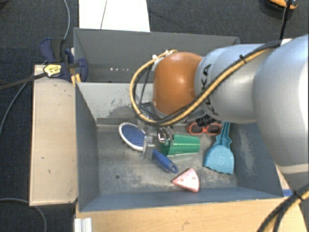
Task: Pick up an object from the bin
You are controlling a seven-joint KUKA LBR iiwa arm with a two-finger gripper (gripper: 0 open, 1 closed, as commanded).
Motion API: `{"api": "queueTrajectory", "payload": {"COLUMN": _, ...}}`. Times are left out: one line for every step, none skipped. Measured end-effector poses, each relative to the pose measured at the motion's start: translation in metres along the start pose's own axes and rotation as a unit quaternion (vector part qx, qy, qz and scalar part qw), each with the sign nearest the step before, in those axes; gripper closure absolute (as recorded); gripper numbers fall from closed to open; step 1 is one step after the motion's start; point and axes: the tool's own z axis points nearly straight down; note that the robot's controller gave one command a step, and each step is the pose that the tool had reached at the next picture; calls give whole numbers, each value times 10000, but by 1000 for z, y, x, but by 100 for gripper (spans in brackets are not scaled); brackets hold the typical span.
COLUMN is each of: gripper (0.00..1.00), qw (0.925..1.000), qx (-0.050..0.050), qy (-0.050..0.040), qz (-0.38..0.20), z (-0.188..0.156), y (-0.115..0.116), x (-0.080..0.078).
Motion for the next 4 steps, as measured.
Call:
{"api": "queueTrajectory", "payload": {"gripper": 0, "qw": 9928, "qx": 4, "qy": 6, "qz": 1200, "z": 11, "y": -13, "x": 3}}
{"api": "queueTrajectory", "payload": {"gripper": 100, "qw": 9985, "qx": -4, "qy": 4, "qz": -543, "z": 52, "y": -62, "x": -7}}
{"api": "queueTrajectory", "payload": {"gripper": 100, "qw": 9986, "qx": -4, "qy": 4, "qz": -536, "z": 52, "y": -62, "x": -7}}
{"api": "queueTrajectory", "payload": {"gripper": 100, "qw": 9981, "qx": -3, "qy": 34, "qz": -613, "z": 8, "y": -64, "x": -11}}
